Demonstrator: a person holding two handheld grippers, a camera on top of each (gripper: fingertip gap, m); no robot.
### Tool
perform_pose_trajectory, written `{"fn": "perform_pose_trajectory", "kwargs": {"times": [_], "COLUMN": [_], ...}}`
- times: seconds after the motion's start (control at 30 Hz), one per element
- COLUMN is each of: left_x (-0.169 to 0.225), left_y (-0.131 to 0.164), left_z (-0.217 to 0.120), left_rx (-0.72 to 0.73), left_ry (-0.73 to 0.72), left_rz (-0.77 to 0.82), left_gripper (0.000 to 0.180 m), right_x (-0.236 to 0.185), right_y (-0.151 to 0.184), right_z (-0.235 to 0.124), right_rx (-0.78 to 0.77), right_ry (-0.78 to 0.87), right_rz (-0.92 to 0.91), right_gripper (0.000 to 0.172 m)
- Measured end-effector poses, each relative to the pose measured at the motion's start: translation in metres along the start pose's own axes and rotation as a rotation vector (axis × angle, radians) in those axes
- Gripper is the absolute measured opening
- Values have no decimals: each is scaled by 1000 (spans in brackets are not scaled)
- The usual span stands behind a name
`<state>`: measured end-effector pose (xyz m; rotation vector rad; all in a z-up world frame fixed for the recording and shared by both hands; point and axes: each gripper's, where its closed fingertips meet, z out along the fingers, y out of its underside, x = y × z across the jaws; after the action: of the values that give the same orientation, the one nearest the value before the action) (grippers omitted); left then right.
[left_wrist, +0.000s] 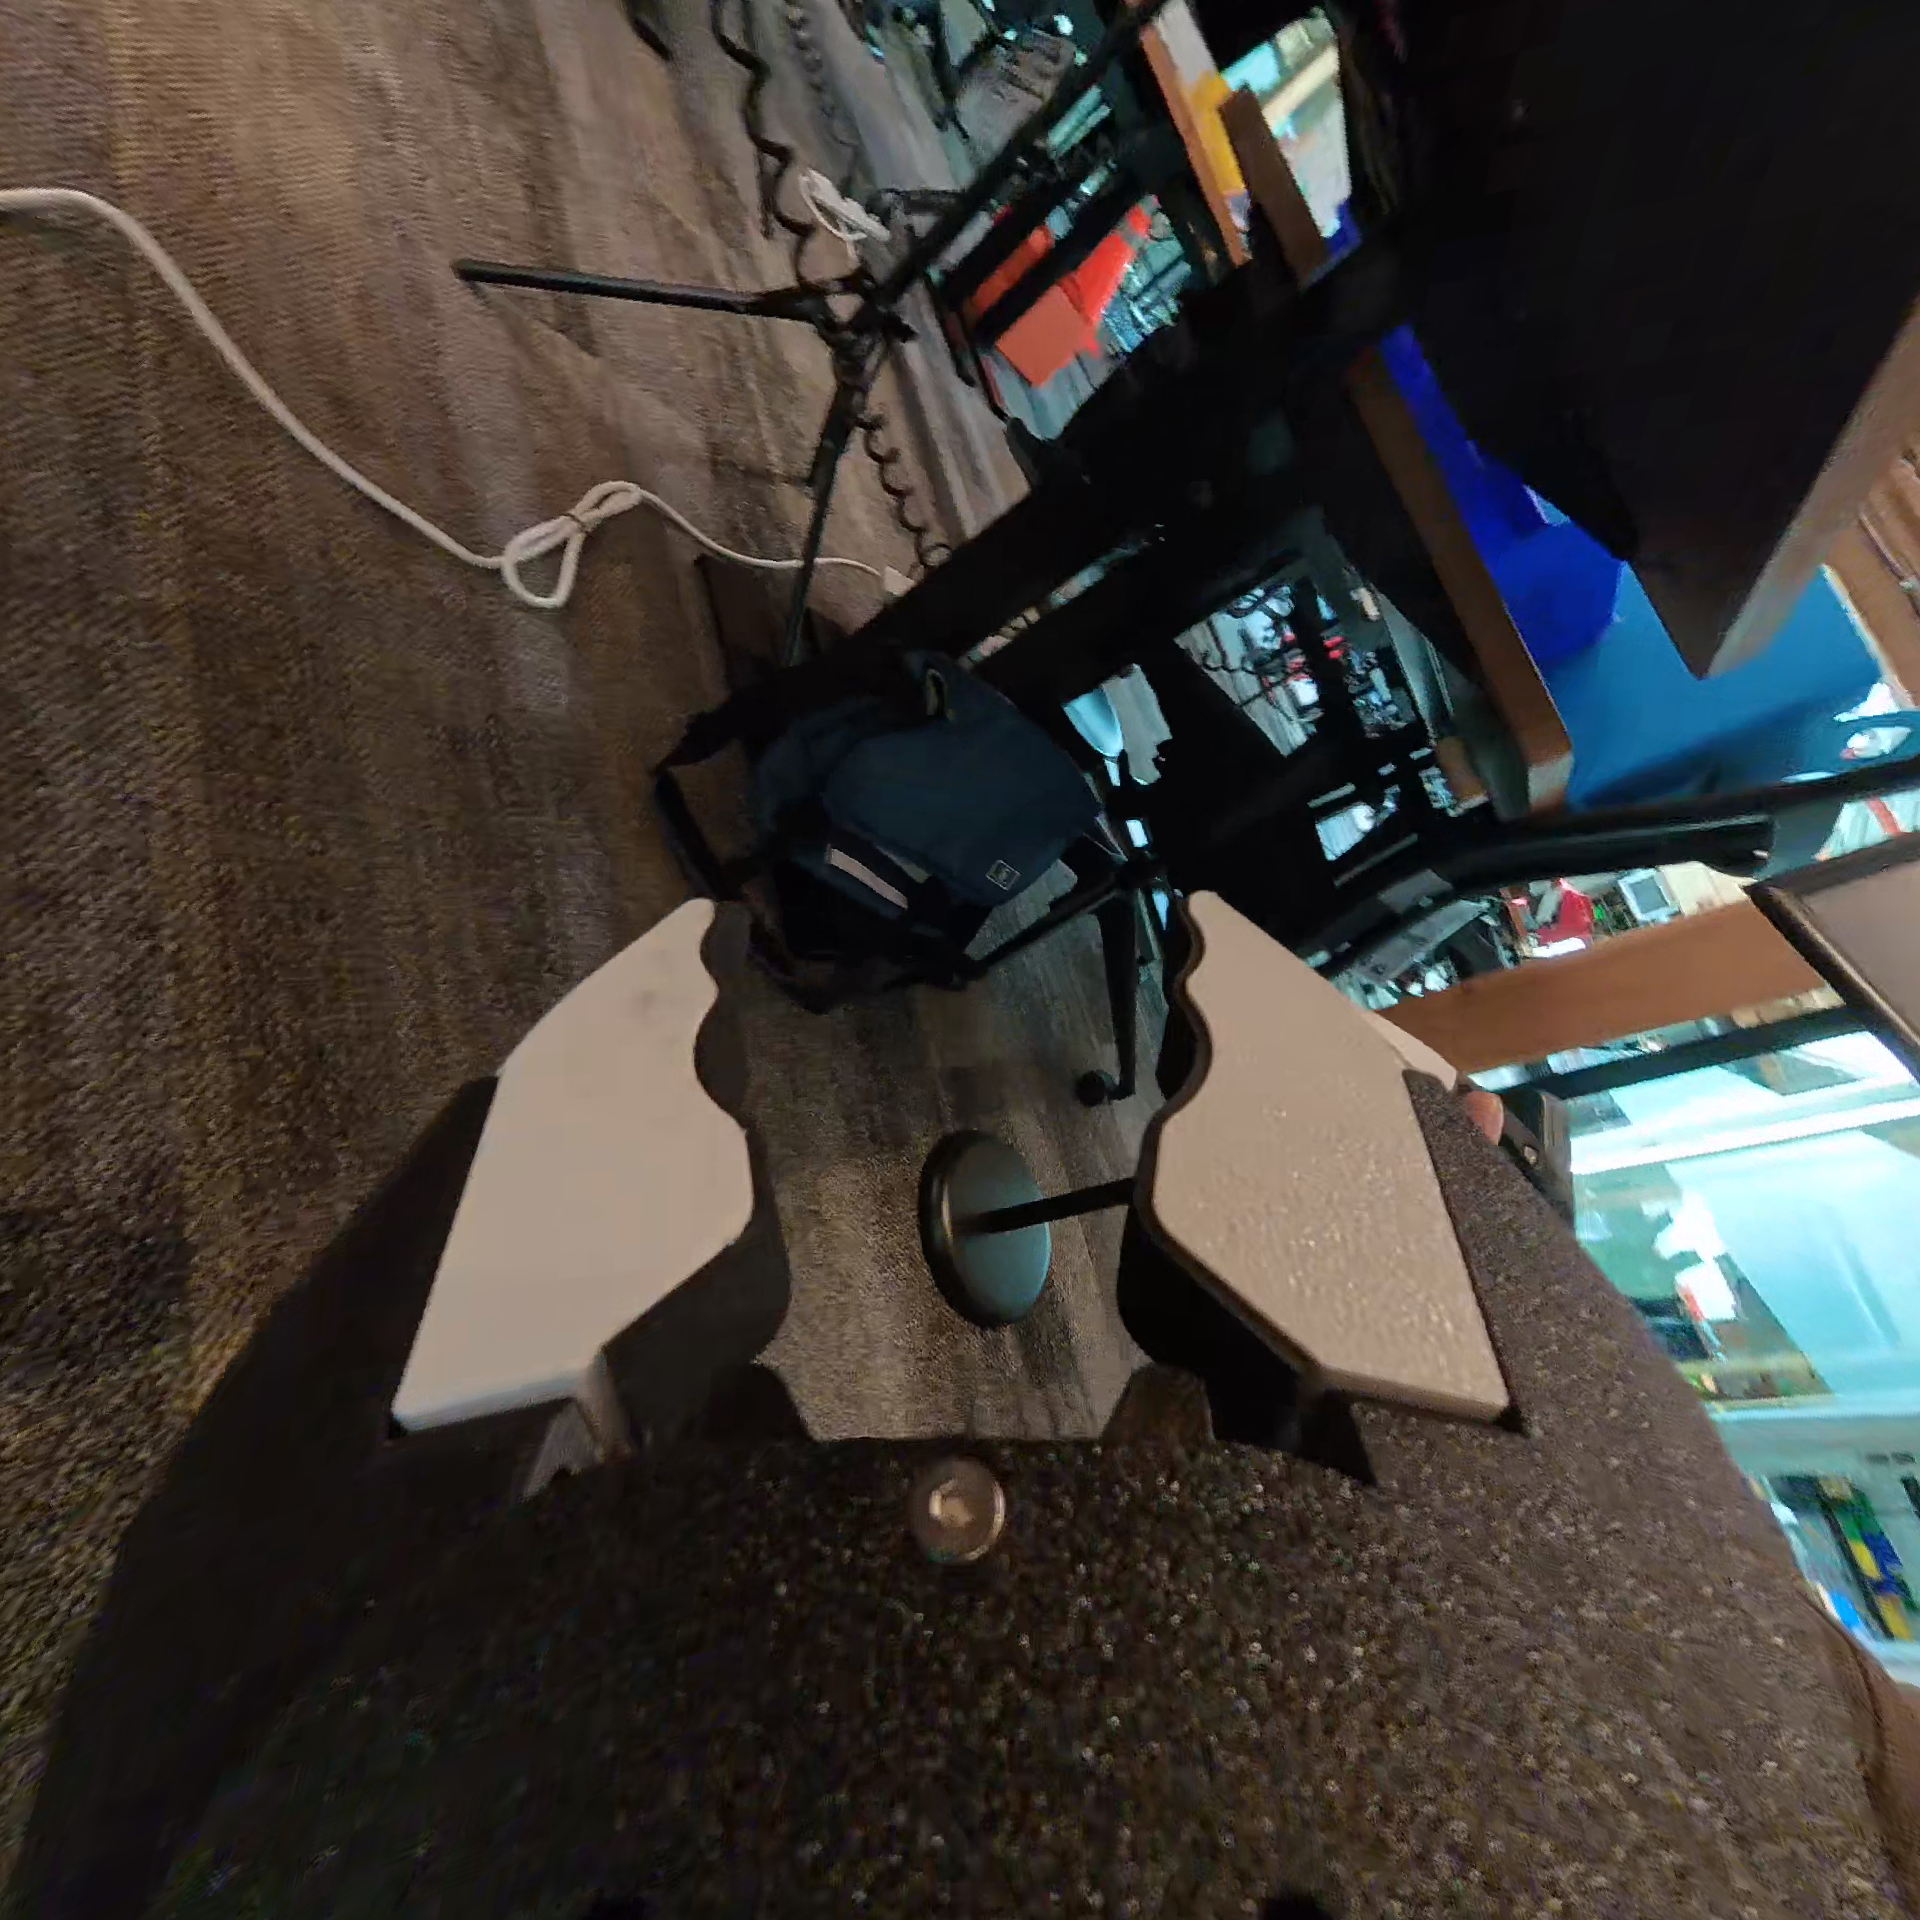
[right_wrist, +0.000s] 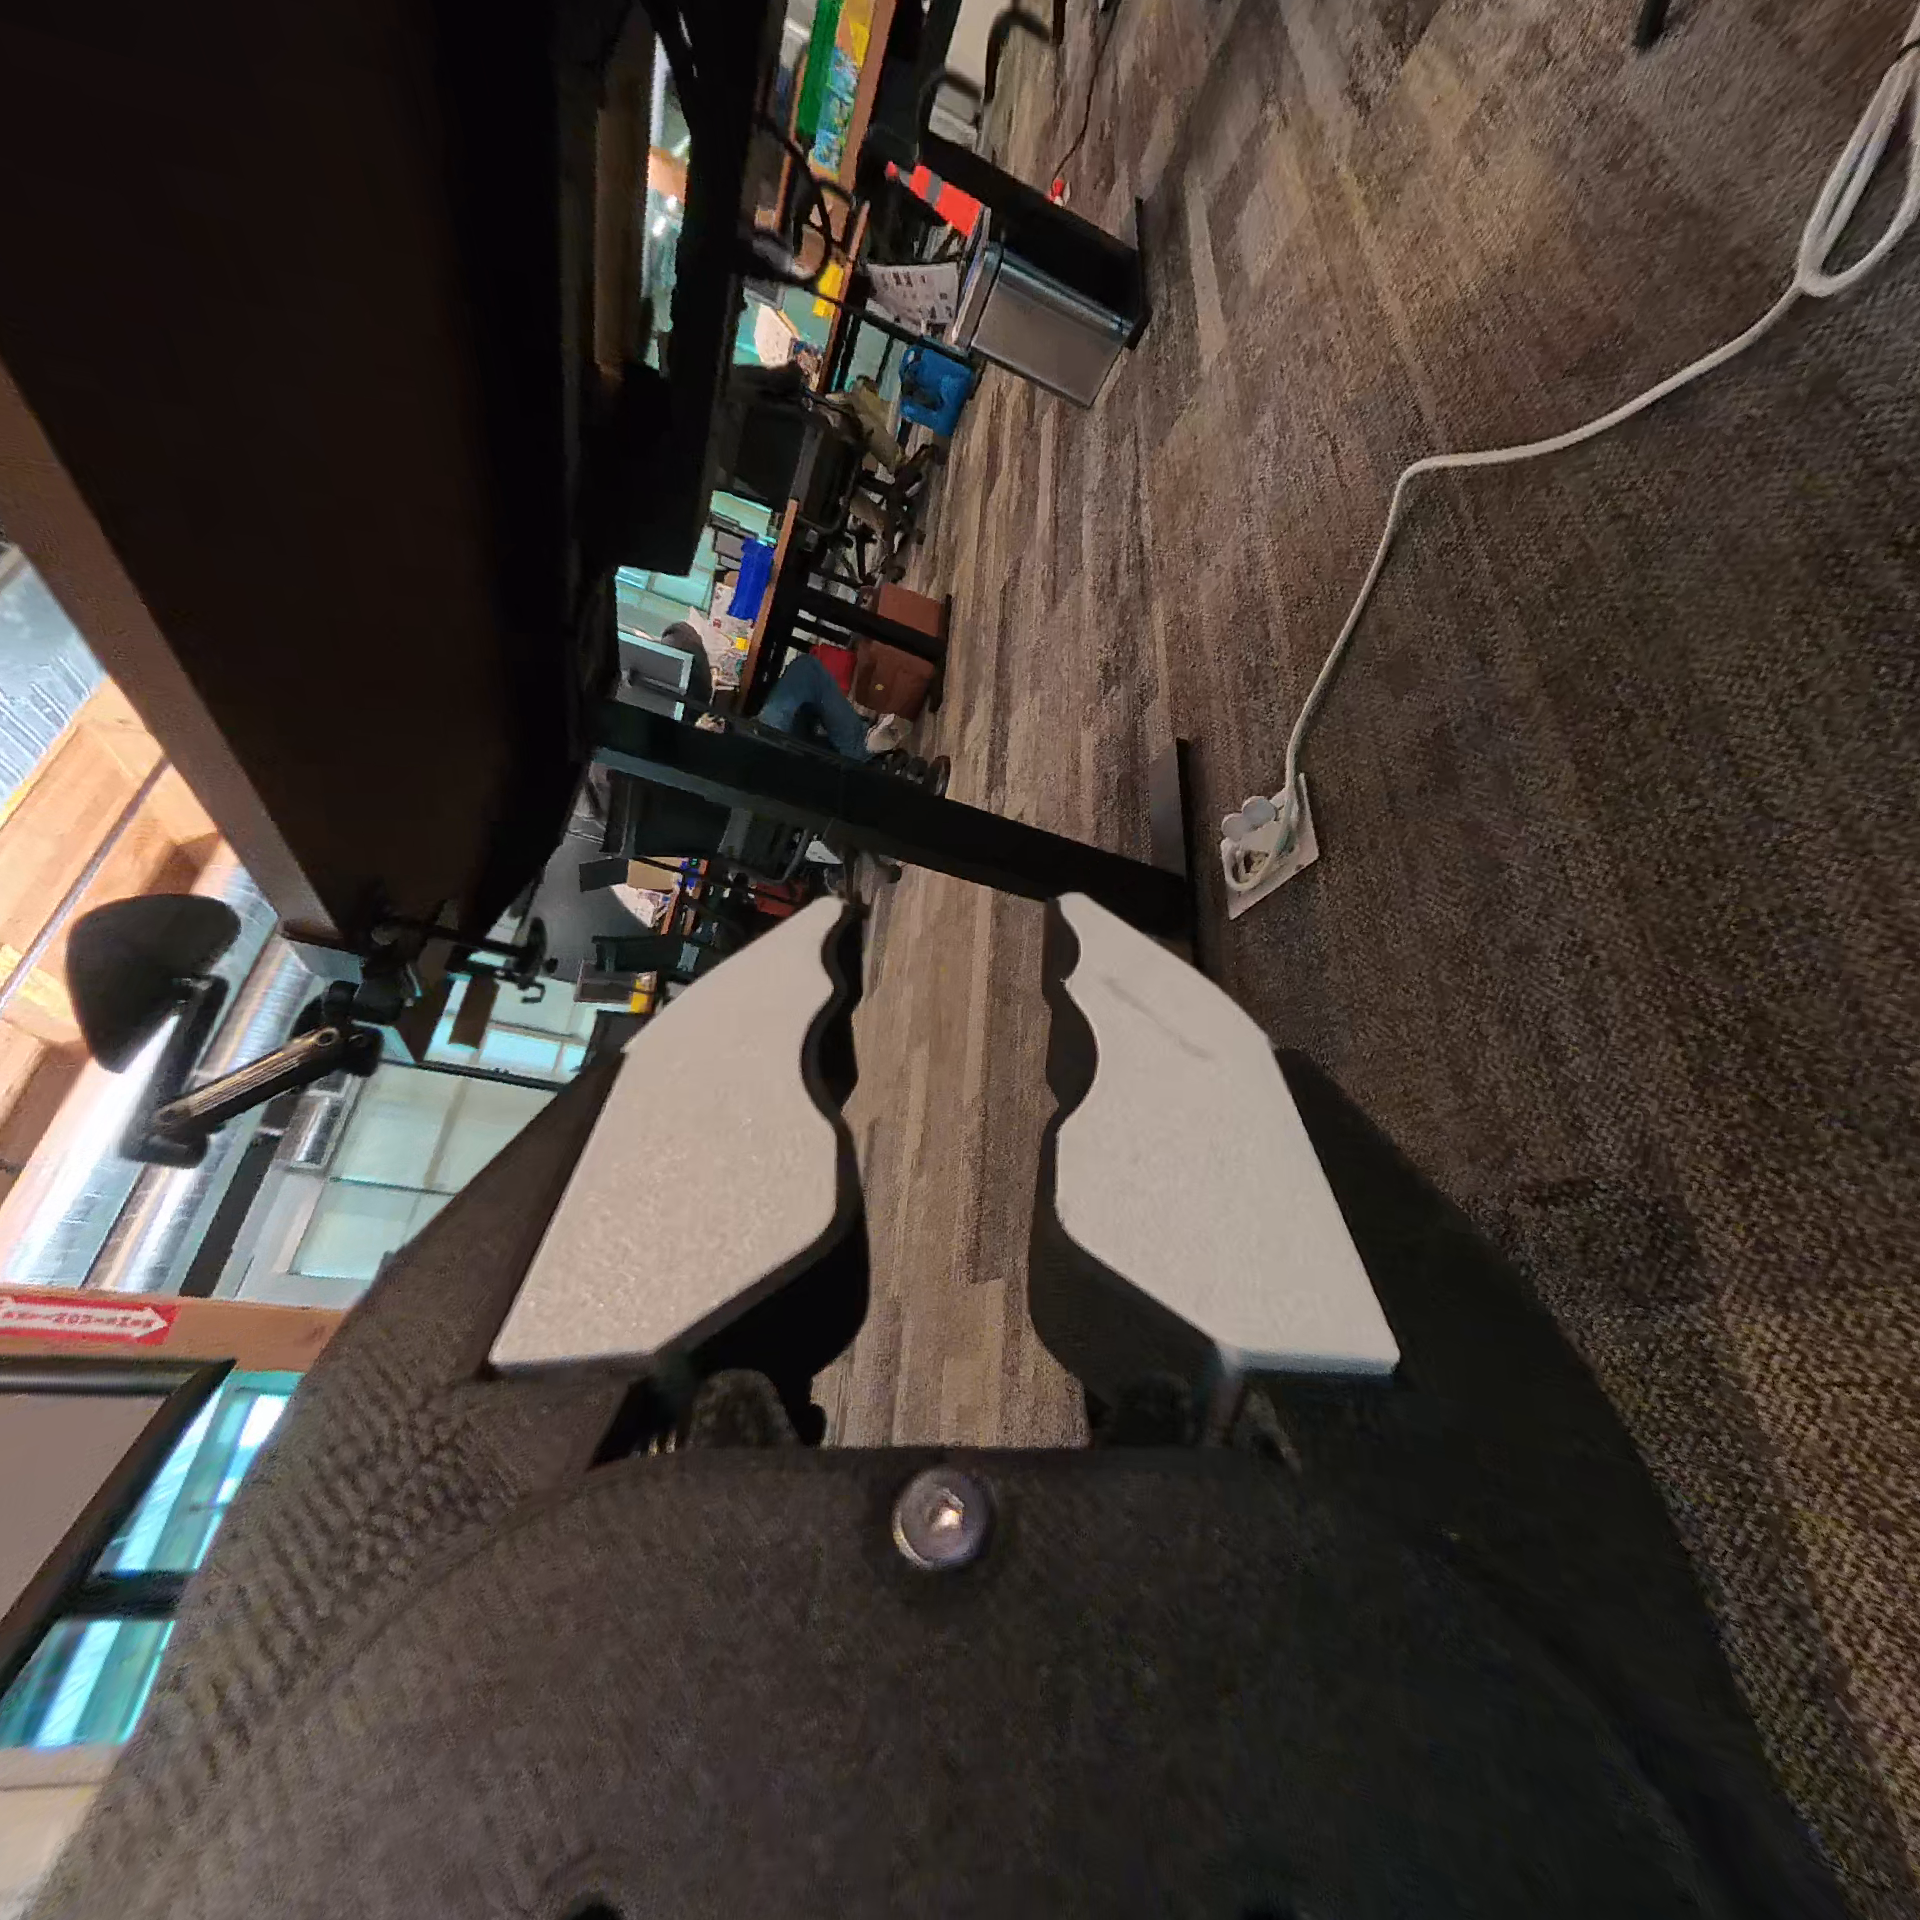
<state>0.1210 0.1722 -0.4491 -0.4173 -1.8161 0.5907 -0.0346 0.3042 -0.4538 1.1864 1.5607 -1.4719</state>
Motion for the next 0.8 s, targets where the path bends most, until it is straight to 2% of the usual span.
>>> {"fn": "perform_pose_trajectory", "kwargs": {"times": [0.2, 0.37, 0.53, 0.8], "left_x": [-31, -48, -55, -44], "left_y": [-16, -25, -28, -18], "left_z": [-27, -46, -53, -42], "left_rx": [21, 39, 47, -4], "left_ry": [-85, -124, -135, -110], "left_rz": [21, 18, 9, 64], "left_gripper": [78, 77, 76, 76], "right_x": [-14, -25, -26, -26], "right_y": [39, 65, 73, 69], "right_z": [40, 60, 67, 65], "right_rx": [-95, -155, -170, -165], "right_ry": [-44, -63, -67, -80], "right_rz": [12, -15, -5, 5], "right_gripper": [33, 33, 32, 32]}}
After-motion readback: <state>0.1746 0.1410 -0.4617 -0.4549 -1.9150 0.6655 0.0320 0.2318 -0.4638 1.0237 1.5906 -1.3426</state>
